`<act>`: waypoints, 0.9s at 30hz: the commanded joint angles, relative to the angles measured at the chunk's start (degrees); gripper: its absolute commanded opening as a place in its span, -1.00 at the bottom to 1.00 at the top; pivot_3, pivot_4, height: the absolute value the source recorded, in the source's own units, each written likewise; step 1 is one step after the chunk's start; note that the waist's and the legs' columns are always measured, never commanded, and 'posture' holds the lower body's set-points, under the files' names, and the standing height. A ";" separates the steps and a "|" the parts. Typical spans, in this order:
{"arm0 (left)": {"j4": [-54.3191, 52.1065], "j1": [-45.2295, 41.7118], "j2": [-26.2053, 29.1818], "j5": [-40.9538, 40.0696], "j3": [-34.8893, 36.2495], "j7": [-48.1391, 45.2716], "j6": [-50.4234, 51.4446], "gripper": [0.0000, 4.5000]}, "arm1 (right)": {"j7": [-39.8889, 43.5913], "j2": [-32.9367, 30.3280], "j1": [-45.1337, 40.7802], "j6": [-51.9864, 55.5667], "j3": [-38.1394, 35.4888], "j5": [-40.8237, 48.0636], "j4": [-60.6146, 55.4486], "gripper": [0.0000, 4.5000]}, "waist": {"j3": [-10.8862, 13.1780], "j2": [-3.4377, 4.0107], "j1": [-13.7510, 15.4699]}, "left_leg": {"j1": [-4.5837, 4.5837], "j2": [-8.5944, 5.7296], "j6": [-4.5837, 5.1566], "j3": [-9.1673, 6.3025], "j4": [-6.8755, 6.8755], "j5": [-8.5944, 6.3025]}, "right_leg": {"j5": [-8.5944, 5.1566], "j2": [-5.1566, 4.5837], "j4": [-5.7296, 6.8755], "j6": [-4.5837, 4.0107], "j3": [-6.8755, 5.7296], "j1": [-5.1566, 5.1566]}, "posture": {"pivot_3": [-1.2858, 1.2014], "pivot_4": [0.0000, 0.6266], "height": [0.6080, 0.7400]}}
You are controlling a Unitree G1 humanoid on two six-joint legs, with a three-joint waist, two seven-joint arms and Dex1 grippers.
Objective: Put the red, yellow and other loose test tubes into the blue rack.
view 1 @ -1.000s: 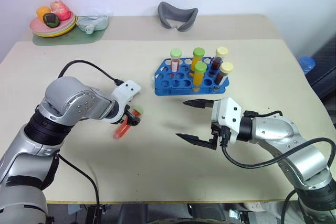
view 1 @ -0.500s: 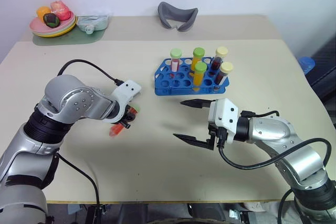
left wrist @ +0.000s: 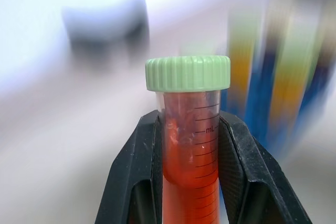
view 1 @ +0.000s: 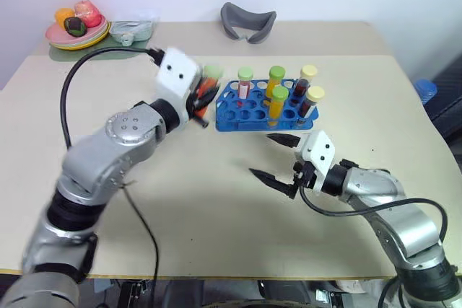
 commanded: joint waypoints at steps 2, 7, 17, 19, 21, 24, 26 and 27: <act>9.82 0.00 -9.00 9.22 -3.17 -5.34 -16.14 -0.65 | -6.47 5.23 1.72 1.32 -4.72 1.53 -1.25 1.00 | -0.02 0.04 0.22 | 0.05 0.00 0.04 0.00 0.05 -0.02 | 0.00 0.03 0.06 0.01 0.01 0.04 | 0.03 -0.52 1.00; 23.65 -1.89 -18.35 18.16 -5.56 -6.75 -29.33 -0.65 | -8.36 6.26 2.63 1.81 -4.85 0.92 -2.58 1.00 | -0.03 0.05 0.43 | 0.00 -0.01 0.64 -0.01 0.38 -0.35 | 0.00 0.05 0.01 0.03 0.00 0.16 | 0.03 -0.52 1.00; 42.85 -4.08 -25.80 23.83 -3.91 -11.73 -42.95 -0.65 | -10.71 6.47 3.11 3.16 -6.66 1.88 -4.57 1.00 | -0.03 0.05 0.33 | 0.01 -0.01 0.68 -0.02 0.40 -0.38 | 0.00 0.07 0.03 0.03 0.00 0.16 | 0.03 -0.52 1.00; 44.50 -4.34 -26.12 24.71 -3.52 -11.84 -44.24 -0.65 | -11.00 6.38 3.15 3.20 -6.86 1.93 -4.69 1.00 | -0.03 0.05 0.37 | 0.01 -0.01 0.68 -0.03 0.40 -0.38 | 0.00 0.07 0.02 0.03 0.00 0.16 | 0.03 -0.52 1.00; 45.56 -4.43 -26.72 25.01 -2.90 -12.01 -44.96 -0.65 | -11.04 6.27 3.13 3.25 -7.07 2.08 -4.66 1.00 | -0.03 0.05 0.37 | 0.02 -0.01 0.68 -0.03 0.41 -0.38 | 0.00 0.07 0.02 0.04 -0.01 0.19 | 0.03 -0.52 1.00; 46.66 -4.13 -27.79 24.95 -2.10 -12.32 -45.52 -0.65 | -11.14 6.52 2.99 3.20 -7.34 2.32 -4.61 1.00 | -0.03 0.05 0.42 | 0.02 -0.01 0.68 -0.03 0.41 -0.38 | 0.00 0.07 0.02 0.04 -0.01 0.19 | 0.03 -0.52 1.00; 47.51 -4.11 -28.52 25.11 -1.60 -12.29 -46.11 -0.65 | -11.30 6.77 2.60 3.31 -7.28 2.56 -4.59 1.00 | -0.03 0.05 0.37 | 0.02 -0.01 0.68 -0.03 0.41 -0.38 | 0.00 0.07 0.02 0.04 -0.01 0.19 | 0.03 -0.52 1.00; 48.16 -4.18 -28.79 25.39 -1.45 -12.25 -46.56 -0.65 | -11.38 6.83 2.38 3.38 -7.10 2.59 -4.60 1.00 | -0.03 0.05 0.36 | 0.02 -0.01 0.68 -0.04 0.41 -0.38 | 0.00 0.07 0.02 0.04 -0.01 0.19 | 0.03 -0.52 1.00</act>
